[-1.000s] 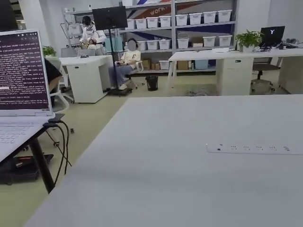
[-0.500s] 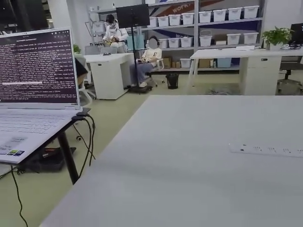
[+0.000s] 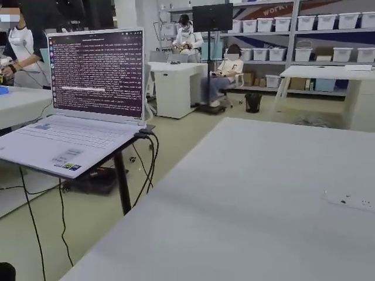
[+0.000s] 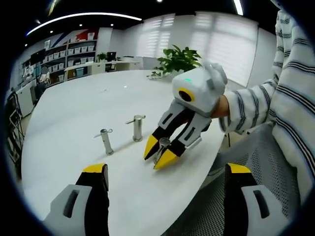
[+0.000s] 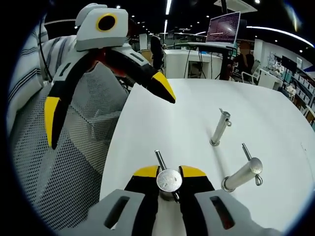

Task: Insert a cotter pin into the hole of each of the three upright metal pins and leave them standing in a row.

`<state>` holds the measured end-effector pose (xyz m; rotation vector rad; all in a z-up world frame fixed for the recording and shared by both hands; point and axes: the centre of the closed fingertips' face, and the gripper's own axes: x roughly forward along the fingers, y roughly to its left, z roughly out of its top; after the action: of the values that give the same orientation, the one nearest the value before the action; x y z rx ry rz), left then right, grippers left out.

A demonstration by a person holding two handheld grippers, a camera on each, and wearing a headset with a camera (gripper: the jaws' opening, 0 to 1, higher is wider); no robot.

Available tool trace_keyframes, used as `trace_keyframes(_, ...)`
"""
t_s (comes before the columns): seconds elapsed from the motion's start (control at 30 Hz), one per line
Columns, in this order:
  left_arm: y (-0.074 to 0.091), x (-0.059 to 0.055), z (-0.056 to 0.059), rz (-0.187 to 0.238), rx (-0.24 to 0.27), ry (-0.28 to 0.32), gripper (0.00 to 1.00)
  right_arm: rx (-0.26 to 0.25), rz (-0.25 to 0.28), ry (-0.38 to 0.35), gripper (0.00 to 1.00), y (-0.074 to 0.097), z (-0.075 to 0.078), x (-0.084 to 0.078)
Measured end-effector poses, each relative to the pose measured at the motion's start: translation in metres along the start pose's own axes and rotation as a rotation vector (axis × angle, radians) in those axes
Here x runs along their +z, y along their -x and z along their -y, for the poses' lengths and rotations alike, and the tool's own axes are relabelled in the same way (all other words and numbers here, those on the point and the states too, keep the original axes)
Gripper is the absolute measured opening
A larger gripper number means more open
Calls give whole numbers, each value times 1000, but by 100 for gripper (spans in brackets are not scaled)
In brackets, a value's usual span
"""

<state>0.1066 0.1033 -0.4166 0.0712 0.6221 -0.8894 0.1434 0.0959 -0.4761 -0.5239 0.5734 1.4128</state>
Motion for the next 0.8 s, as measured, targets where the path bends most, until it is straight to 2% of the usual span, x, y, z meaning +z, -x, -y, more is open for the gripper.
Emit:
trace_keyframes(0.17,3,3,-5,20,42,18,97,-8,-3,14,10,0,-2,1)
trace_keyframes(0.37,5,-4,-7,-1,61,22,97,-29,10,10,9,5,-2,1)
trace_keyframes(0.53,5,-4,-8,-6,59,24,97,-66,38,-34,9,21,6,3)
trace_keyframes(0.8,2,1,-18,-6,65,19,97,-102,65,-83,9,53,17,-4)
